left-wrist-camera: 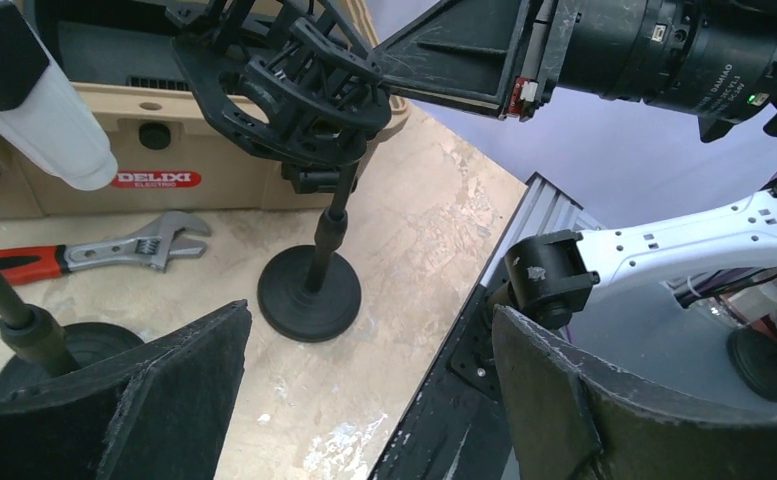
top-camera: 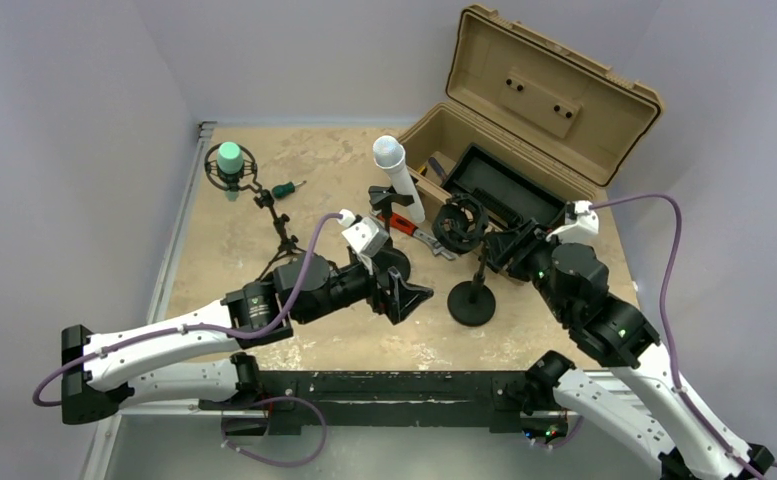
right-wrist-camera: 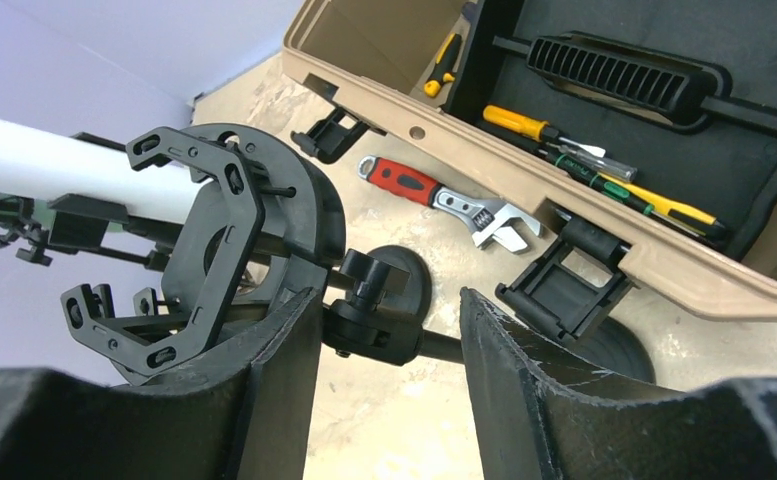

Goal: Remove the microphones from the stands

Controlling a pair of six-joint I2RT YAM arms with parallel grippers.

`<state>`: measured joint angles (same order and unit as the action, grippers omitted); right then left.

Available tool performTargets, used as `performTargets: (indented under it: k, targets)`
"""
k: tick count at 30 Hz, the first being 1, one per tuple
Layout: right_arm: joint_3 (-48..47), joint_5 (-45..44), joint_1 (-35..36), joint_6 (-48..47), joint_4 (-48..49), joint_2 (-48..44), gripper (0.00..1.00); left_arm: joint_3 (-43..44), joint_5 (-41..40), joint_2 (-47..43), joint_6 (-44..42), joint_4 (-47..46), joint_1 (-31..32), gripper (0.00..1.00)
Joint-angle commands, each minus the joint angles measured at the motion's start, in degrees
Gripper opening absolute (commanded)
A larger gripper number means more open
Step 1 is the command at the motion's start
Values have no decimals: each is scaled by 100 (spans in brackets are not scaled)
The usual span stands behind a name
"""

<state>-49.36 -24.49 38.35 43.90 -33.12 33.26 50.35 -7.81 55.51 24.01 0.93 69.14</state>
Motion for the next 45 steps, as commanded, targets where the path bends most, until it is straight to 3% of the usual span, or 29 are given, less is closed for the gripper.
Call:
performTargets:
  k: [1, 7, 36, 45]
  targets:
    - [-24, -84, 8, 345, -643, 329, 49, 36, -179, -271, -292, 132, 20, 88]
    - [-145, 107, 10, 654, -1430, 712, 46, 18, -405, -505, -480, 346, 20, 88]
    - [-176, 16, 10, 1331, -3684, 623, 45, 54, -500, -356, -451, 324, 18, 88]
    - [-476, 207, 10, 937, -3723, 778, 42, 59, -450, -303, -366, 272, 20, 88]
